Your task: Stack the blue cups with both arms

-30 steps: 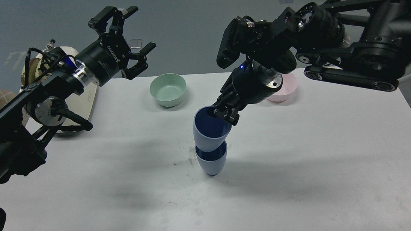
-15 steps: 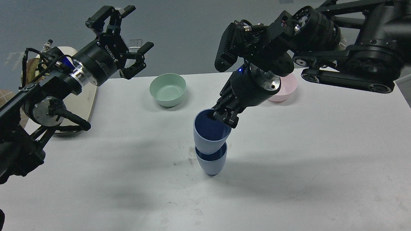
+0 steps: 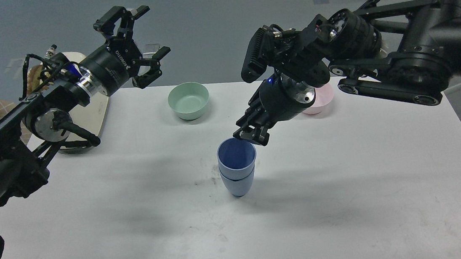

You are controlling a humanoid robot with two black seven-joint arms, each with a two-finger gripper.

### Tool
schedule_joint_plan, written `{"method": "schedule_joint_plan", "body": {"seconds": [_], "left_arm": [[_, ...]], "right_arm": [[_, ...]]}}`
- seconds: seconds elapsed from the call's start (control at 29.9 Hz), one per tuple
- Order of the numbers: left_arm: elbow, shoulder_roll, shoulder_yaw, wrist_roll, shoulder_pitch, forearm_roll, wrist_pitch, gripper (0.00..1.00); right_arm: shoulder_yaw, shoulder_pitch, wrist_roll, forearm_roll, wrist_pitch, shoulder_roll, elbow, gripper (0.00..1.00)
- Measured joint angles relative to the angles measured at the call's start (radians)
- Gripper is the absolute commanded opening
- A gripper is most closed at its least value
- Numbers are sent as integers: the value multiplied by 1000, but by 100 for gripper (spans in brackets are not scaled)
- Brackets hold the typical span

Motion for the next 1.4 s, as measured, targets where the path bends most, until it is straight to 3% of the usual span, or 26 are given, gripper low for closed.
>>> {"method": "schedule_joint_plan", "body": {"seconds": [0.1, 0.27, 0.3, 0.37, 0.4, 0.6, 0.87, 0.97, 1.17, 1.4], "left_arm": [[0, 6, -4, 0, 0, 0, 0, 98], [1, 9, -5, 0, 0, 0, 0, 98], [1, 9, -5, 0, 0, 0, 0, 98], [2, 9, -5, 0, 1, -1, 0, 98], [3, 9, -5, 0, 2, -1, 0, 98], [15, -1, -6, -5, 4, -1, 0, 98], [95, -8, -6, -7, 4, -2, 0, 98], [122, -11, -8, -7, 1, -8, 0, 98], [195, -67, -50, -51, 1, -10, 0, 98], [319, -154, -51, -93, 2, -3, 0, 98]], "right_arm": [[7, 1, 0, 4, 0, -3, -1, 41], [63, 36, 0, 54, 0, -49, -38, 53], [78, 44, 0, 70, 0, -64, -53, 61], [113, 62, 0, 111, 0, -95, -89, 91], [134, 67, 0, 144, 0, -115, -115, 100], [243, 51, 0, 357, 0, -250, -243, 100], [357, -131, 0, 660, 0, -356, -375, 100], [413, -212, 0, 756, -17, -356, -419, 100], [580, -398, 0, 938, -228, -295, -452, 100], [688, -571, 0, 1223, -253, -241, -463, 100]]}}
